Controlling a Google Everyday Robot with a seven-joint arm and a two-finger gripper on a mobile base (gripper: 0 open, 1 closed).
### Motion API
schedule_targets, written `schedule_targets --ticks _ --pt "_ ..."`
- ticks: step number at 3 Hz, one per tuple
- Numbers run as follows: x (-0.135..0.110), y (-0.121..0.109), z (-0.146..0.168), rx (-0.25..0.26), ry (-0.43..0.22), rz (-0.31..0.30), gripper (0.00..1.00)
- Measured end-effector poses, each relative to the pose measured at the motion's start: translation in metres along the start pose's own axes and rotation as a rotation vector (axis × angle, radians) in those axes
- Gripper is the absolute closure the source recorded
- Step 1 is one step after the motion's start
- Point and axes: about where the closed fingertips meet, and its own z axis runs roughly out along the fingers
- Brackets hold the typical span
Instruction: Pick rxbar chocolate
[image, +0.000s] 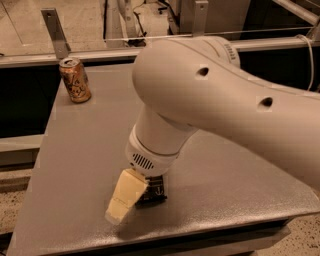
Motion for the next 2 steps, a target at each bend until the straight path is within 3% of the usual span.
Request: schedule_targets --ticks 1,2 --pt "0.0098 -0.0148 0.0162 0.055 0.029 0.102 0.03" --pt "0.0142 -0.0229 0.0208 0.094 0.044 0.155 0.25"
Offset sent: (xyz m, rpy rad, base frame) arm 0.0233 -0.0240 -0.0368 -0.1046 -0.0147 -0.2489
